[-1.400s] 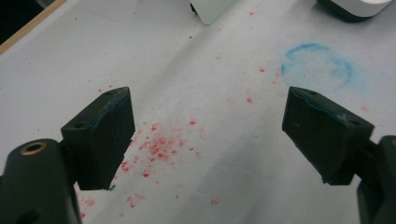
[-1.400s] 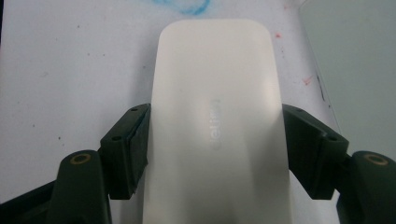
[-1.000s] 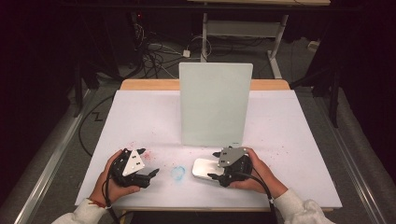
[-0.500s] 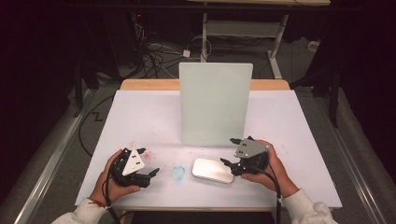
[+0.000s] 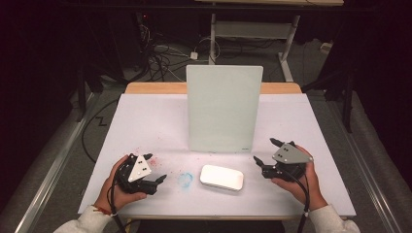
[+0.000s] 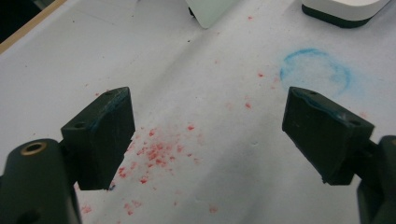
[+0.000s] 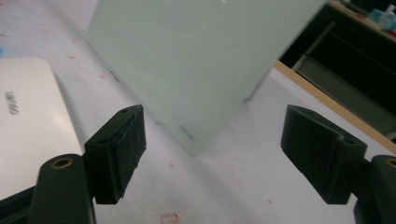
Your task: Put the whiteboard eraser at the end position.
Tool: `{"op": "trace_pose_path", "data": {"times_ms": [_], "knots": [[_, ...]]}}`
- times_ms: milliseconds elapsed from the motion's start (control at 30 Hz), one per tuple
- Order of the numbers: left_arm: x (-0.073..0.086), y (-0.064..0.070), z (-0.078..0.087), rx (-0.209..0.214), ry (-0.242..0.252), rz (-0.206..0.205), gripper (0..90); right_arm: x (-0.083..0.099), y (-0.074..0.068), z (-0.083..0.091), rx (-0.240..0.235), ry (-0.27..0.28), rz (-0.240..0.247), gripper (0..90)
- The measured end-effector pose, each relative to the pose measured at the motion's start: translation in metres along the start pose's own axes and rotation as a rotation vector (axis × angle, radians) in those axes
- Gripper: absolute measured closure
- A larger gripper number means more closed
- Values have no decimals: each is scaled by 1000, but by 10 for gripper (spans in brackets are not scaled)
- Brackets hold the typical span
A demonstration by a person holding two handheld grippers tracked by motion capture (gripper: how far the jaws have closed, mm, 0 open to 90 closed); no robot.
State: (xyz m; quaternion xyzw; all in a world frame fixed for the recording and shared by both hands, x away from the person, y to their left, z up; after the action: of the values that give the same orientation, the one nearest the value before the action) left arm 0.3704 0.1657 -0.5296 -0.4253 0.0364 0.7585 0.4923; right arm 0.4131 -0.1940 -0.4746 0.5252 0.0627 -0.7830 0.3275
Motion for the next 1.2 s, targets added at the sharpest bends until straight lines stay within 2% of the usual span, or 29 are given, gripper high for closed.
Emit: {"op": "trace_pose_path", "data": {"times_ms": [233,333,433,633,1033,1200], "knots": [[0,-3,-2,-6,-1,10,162,23,16,13,60,-1,-47,195],[2,-4,-1,-6,-6,9,162,32,13,18,62,-2,-52,190],[1,-7,0,-11,7,28,162,36,7,24,57,-1,-44,186],[0,-7,-2,-7,7,18,163,39,-2,27,49,-5,-25,182],[0,-7,-5,-3,-2,21,163,43,0,23,45,-19,-24,183],[-2,-9,-8,2,3,34,162,44,4,22,53,-22,-33,184]]}}
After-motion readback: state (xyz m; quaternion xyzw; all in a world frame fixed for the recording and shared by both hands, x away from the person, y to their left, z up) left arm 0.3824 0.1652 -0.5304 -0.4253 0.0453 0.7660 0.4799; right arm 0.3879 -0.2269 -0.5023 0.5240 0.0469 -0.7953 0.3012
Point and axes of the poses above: each handheld gripper's, and its own axes: z roughly backward along the jaws, x roughly out of its underside, y roughly to its right, the point moved 10 cm from there along -z, roughly forward along the jaws, and after that the axes turned 8 degrees about -z, right-handed, at the moved point
